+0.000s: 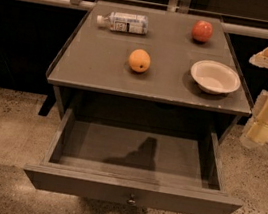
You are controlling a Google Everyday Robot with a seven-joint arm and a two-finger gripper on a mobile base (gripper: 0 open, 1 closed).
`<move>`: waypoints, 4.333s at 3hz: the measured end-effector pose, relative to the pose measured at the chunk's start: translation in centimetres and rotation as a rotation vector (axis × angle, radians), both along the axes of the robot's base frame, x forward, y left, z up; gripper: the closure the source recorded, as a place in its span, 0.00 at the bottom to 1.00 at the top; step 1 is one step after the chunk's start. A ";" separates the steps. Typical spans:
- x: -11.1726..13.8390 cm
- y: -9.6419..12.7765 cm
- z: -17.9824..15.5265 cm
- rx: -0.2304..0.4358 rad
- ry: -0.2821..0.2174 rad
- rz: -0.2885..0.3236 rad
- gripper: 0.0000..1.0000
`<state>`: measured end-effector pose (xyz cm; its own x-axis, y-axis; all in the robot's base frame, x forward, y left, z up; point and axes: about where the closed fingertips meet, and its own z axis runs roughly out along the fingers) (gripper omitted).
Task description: Place orange into top drawer
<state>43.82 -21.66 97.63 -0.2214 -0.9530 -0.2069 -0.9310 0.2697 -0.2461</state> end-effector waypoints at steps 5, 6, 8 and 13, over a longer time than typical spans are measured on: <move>22.8 4.3 -9.8 0.400 -0.055 0.281 0.00; 27.3 9.4 -14.7 0.460 0.028 0.364 0.00; 29.2 11.7 -16.3 0.477 0.068 0.389 0.00; 29.6 17.8 -15.0 0.602 0.094 0.409 0.00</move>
Offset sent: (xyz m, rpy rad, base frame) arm 0.0827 -0.0565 -0.0349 0.2117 -0.0868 -0.0080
